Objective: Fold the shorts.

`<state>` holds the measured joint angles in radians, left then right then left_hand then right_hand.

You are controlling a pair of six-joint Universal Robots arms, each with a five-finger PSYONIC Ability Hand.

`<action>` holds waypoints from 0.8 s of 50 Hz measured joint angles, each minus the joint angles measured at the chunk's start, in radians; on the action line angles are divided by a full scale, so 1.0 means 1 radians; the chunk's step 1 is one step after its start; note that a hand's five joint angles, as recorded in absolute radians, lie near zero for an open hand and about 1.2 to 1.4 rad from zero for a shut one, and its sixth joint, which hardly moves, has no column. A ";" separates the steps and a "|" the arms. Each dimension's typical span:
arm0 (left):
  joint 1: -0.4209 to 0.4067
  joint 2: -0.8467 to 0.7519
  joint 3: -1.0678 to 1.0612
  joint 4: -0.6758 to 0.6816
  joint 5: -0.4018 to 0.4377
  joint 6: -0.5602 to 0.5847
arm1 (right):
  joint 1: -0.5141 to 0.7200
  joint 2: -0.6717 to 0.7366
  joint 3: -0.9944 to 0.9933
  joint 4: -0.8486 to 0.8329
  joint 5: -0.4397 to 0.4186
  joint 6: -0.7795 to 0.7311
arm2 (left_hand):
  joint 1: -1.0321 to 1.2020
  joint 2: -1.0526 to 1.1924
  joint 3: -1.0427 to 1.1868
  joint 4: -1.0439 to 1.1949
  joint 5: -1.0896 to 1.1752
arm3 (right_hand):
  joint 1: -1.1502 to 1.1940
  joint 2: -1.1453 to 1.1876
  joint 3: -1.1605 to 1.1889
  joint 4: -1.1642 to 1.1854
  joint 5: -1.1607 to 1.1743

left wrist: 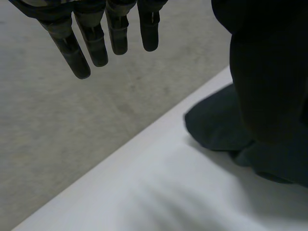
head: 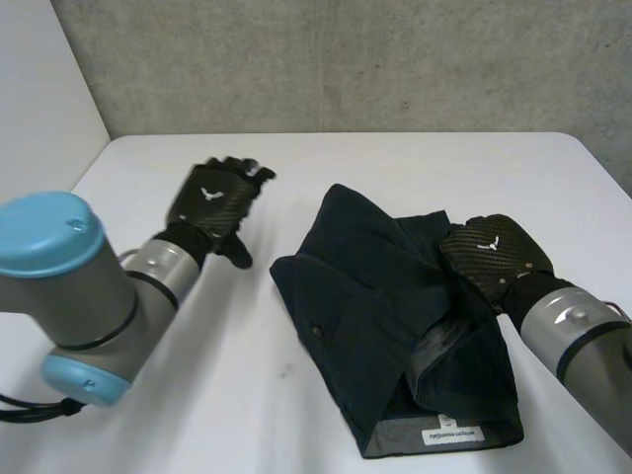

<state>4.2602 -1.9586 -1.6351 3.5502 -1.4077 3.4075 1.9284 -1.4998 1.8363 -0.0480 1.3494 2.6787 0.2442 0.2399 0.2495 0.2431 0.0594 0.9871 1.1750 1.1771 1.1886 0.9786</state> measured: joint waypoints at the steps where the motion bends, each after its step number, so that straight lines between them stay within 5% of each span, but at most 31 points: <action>1: -0.003 -0.015 0.007 0.005 0.009 0.006 | -0.002 -0.005 0.003 0.001 -0.005 -0.001 | 0.000 0.000 0.000 0.000 0.000 | 0.000 0.000 0.000 0.000 0.000; 15: -0.084 -0.347 0.234 0.034 0.065 0.214 | -0.027 -0.132 0.040 0.005 -0.048 0.022 | 0.097 0.096 0.078 0.086 0.097 | 0.000 0.000 0.000 0.000 0.000; 18: -0.090 -0.370 0.261 0.029 0.066 0.221 | -0.031 -0.142 0.048 0.004 -0.048 0.024 | 0.434 0.402 0.377 0.387 0.386 | 0.000 0.000 0.000 0.000 0.000; 20: -0.098 -0.380 0.276 0.022 0.065 0.222 | -0.040 -0.148 0.051 0.001 -0.048 0.025 | 0.867 0.812 0.782 0.794 0.767 | 0.000 0.000 0.000 0.000 0.000; 23: -0.104 -0.380 0.281 0.018 0.060 0.221 | -0.051 -0.150 0.051 -0.001 -0.048 0.026 | 0.915 0.925 0.908 0.919 0.882 | 0.000 0.000 0.000 0.000 0.000; 33: -0.115 -0.143 0.226 0.004 -0.150 0.160 | -0.111 -0.109 -0.058 -0.034 -0.050 0.050 | 0.915 0.955 0.938 0.955 0.888 | 0.000 0.000 0.000 0.001 0.000; 40: -0.196 0.139 0.084 -0.048 -0.250 0.037 | -0.103 0.066 -0.280 -0.098 -0.040 0.172 | 0.915 0.956 0.939 0.955 0.888 | 0.002 0.000 0.000 0.005 0.000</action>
<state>4.0646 -1.8200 -1.5513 3.5021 -1.6572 3.4448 1.8252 -1.4340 1.5564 -0.1463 1.3094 2.8505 1.1594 1.1961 1.1881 1.1985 0.9477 0.9891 1.1750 1.1771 1.1932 0.9787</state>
